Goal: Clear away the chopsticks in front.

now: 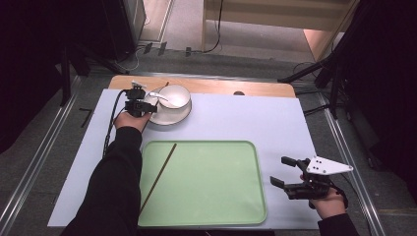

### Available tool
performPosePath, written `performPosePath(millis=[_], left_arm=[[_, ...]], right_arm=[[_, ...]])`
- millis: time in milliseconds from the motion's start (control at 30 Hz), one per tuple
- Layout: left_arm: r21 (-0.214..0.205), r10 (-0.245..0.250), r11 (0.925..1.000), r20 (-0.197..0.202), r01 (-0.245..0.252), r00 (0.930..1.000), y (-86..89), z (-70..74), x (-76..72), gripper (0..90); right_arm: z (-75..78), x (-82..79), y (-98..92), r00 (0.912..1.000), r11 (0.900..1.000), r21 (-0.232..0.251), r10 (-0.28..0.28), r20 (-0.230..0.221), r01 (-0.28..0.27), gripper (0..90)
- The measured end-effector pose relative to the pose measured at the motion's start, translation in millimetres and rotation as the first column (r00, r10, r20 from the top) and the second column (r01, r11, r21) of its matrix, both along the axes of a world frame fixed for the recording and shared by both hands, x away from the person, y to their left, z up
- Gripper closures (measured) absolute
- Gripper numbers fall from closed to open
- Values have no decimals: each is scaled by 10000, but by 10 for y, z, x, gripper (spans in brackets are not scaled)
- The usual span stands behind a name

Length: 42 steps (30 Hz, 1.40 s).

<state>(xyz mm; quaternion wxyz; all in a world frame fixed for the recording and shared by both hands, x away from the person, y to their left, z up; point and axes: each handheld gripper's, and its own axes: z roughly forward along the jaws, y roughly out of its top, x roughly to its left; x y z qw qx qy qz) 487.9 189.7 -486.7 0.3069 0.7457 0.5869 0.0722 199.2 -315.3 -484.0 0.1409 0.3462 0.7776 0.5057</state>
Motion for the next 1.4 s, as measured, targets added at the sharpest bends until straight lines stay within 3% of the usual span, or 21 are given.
performPosePath(millis=[167,333,633,1067,1133,1300,1400], left_arm=[[-142,359,9992,-74,-360,9993,130,87,-1,866],[-19,603,9982,-193,-603,9980,296,184,-36,867],[-53,742,9972,-379,-744,9965,548,426,-200,866],[-192,32,9998,182,-29,9998,526,834,-680,865],[-69,-173,9998,264,175,9995,487,901,-772,864],[-390,-693,9967,547,714,9961,389,1069,-1044,864],[-378,-911,9949,516,931,9945,317,1092,-1188,864]], right_arm=[[-1,3,0,10000,10000,5,1,-6,-1,182],[4,3,-16,9999,9999,48,-114,21,114,182],[9,9,10,10000,10000,-14,-55,6,55,181],[21,38,75,10000,9999,-93,46,10,-46,181],[23,43,84,10000,9999,-110,70,14,-69,181],[26,54,93,9999,9999,-129,108,32,-108,181],[24,58,91,9999,9999,-136,97,31,-97,181]])
